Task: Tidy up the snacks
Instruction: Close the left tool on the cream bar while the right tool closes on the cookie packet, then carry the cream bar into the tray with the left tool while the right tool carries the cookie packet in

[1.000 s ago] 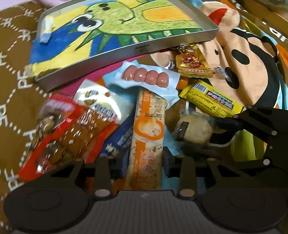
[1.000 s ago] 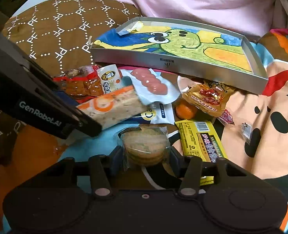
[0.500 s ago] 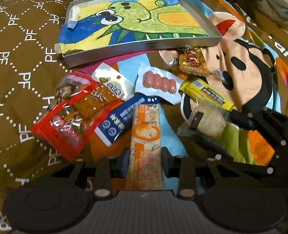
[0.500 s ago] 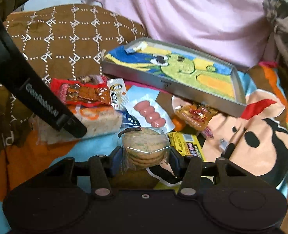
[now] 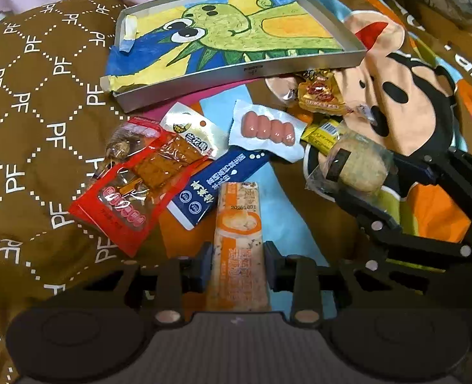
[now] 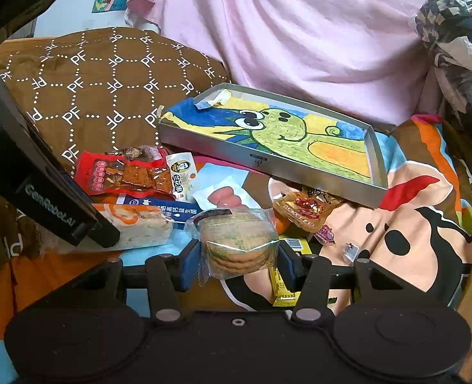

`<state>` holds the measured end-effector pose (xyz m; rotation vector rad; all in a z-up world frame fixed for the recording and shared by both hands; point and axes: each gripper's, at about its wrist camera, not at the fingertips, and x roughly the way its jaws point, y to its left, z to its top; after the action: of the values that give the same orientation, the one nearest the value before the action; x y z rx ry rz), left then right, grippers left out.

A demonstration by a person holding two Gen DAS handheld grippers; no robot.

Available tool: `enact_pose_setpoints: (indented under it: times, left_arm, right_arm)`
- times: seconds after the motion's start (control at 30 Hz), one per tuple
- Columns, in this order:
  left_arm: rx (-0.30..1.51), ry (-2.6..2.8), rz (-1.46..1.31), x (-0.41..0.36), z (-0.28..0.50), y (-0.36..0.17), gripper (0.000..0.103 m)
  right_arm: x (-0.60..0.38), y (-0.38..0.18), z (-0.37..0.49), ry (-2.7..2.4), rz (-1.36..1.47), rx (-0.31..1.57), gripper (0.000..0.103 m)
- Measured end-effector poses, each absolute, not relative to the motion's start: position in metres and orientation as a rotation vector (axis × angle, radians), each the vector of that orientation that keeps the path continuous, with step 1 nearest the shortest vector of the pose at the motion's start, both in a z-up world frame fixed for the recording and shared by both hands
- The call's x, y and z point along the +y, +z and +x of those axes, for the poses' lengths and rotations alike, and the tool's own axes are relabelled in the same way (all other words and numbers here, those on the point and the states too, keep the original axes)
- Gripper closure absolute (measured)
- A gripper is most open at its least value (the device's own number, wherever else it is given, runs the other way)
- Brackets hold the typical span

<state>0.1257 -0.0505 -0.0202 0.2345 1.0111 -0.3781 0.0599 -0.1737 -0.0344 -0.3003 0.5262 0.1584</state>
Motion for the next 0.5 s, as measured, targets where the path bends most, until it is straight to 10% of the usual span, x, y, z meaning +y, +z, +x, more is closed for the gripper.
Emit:
enact_pose_setpoints:
  times: [0.5]
  left_arm:
    - [1.070, -0.412, 0.262, -0.064, 0.149, -0.056, 0.067]
  right_arm:
    - [-0.175, -0.039, 0.064, 0.158, -0.297, 0.536, 0.051]
